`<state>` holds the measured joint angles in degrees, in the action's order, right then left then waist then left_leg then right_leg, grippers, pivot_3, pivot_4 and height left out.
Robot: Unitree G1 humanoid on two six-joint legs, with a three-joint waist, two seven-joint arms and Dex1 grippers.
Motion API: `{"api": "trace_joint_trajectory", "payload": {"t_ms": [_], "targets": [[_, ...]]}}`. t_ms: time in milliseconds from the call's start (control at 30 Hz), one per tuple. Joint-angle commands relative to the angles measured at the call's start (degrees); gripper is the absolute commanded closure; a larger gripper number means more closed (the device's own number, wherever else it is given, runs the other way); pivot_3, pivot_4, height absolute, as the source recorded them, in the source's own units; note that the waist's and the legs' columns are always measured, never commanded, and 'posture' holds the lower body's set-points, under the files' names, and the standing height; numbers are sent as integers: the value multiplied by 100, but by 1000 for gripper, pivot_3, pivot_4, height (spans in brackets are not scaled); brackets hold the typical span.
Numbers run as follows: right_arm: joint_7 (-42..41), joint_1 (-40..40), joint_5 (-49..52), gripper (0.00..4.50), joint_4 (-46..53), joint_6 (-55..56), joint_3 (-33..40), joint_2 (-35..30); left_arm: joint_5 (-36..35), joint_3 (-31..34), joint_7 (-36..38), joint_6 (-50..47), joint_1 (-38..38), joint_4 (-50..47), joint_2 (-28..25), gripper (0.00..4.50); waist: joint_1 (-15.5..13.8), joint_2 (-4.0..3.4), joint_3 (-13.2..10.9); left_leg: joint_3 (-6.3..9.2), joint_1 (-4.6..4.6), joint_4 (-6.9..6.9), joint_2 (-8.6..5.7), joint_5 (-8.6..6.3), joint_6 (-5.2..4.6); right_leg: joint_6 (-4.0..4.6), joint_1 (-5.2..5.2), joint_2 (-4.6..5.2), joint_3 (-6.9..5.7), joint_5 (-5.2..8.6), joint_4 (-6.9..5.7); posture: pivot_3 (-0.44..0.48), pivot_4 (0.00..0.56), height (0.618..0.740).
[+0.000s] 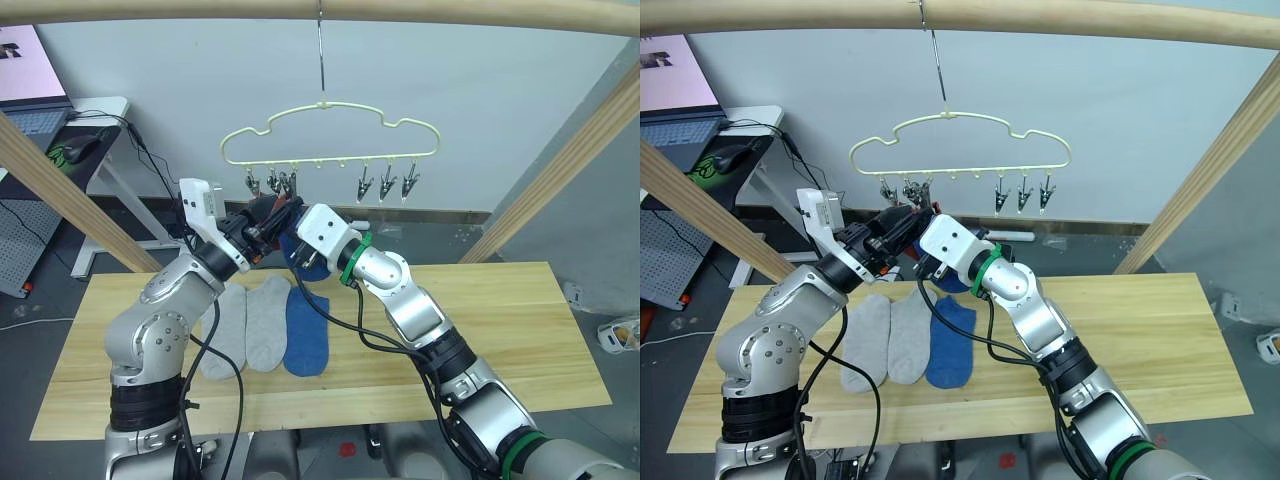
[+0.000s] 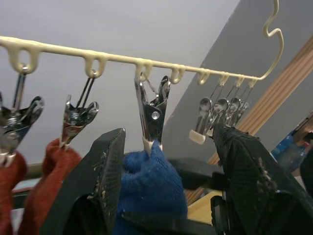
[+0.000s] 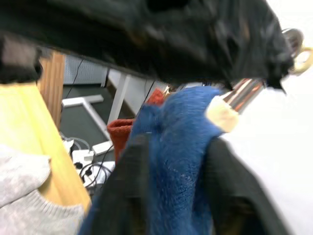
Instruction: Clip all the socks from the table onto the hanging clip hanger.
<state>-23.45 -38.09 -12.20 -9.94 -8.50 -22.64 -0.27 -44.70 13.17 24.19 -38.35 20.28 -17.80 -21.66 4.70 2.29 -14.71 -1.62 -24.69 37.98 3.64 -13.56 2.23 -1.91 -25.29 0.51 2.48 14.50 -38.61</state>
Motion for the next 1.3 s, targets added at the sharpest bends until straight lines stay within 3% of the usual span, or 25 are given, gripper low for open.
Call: {"api": "trace_joint_trajectory", "payload": {"t_ms": [33, 300, 567, 800, 1033, 1133, 1233, 1300], "targets": [[-173, 75, 47, 2407, 346, -184, -6, -83, 66, 40, 157, 145, -102, -285, -189, 1455, 0, 0, 0, 0, 0, 0, 0, 0, 0, 0, 0, 0, 0, 0, 1, -88, 251, 740], [-721, 722, 154, 2407, 1414, -767, 9, -635, 320, -28, 525, 362, -415, -416, -564, 1455, -7, 0, 0, 0, 0, -1, 0, 0, 0, 0, -1, 1, 1, 0, 3, -91, 244, 740], [-1125, 1404, 685, 2407, 2938, -1664, 524, -1304, 862, -136, 1559, 997, -1045, -602, -1379, 1455, -5, 0, 1, -6, 1, 0, 0, 0, 0, 1, -2, 0, 0, 2, 0, -102, 219, 740], [-391, 1831, 992, 2407, 3756, -2525, 1080, -899, 884, -173, 2291, 1274, -1337, -866, -1812, 1455, 8, 1, 9, -14, 1, 0, 0, 1, 2, 1, -3, 0, 0, 2, -2, -98, 194, 740], [270, 1934, 1138, 2407, 4017, -2837, 1406, -438, 872, -195, 2383, 1234, -1260, -958, -1879, 1455, 6, 9, 29, -14, 1, 0, -2, 11, 20, 1, -4, 0, 1, 2, -9, -99, 168, 740], [461, 1873, 1184, 1821, 3908, -2838, 1450, -328, 959, -245, 2391, 1289, -1158, -878, -1868, 1455, 7, 10, 52, -13, 1, 1, -2, 14, 24, 2, -4, 0, -2, 2, -14, -96, 156, 740], [659, 1709, 1162, 881, 3667, -2829, 1459, -245, 1040, -294, 2363, 1326, -1035, -811, -1827, 1455, 7, 22, 80, -13, 1, 1, -3, 16, 27, 2, -4, -1, -2, 2, -21, -93, 153, 740], [790, 1566, 1161, 881, 3465, -2834, 1481, -168, 1089, -334, 2324, 1343, -957, -789, -1792, 1455, 10, 25, 86, -12, 1, 4, -2, 19, 31, 2, -5, -3, -2, 1, -25, -91, 154, 740]]}}
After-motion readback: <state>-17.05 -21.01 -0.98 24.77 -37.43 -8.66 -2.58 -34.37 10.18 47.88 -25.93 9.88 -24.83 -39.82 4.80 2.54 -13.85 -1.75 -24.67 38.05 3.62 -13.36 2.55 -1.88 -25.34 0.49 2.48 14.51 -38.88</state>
